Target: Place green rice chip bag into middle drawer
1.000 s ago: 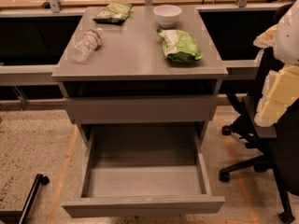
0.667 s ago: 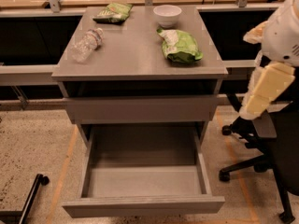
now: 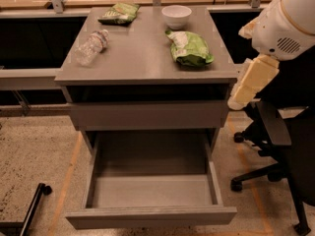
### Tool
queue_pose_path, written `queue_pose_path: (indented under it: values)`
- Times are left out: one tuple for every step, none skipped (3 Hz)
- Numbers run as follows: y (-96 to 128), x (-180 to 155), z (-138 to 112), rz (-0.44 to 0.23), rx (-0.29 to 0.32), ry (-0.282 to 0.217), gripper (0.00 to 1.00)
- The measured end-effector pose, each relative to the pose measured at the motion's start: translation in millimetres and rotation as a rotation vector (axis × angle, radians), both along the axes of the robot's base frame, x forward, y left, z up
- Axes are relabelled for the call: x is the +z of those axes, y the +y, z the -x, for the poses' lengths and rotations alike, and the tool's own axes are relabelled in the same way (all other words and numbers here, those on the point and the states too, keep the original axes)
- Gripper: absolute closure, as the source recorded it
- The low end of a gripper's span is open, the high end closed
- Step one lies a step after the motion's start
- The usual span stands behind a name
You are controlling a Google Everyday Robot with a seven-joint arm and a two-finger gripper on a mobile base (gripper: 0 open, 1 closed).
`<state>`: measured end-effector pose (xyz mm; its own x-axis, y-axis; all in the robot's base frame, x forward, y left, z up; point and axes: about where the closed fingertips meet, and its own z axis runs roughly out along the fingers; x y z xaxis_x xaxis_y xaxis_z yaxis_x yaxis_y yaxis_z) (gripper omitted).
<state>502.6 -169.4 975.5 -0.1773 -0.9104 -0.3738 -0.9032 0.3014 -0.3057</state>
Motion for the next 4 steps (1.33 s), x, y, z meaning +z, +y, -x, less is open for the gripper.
queue_pose_path:
  values:
    - [2,-6,-3,-0.053,-0.02,-0.001,0.0]
    - [15,-9,-26,-0.149,-0.032,-0.027,0.0]
    - [22,-13,-59,-0.223,-0.062,-0.058,0.0]
    - [30,-19,-90,-0.278,-0.079,-0.074,0.0]
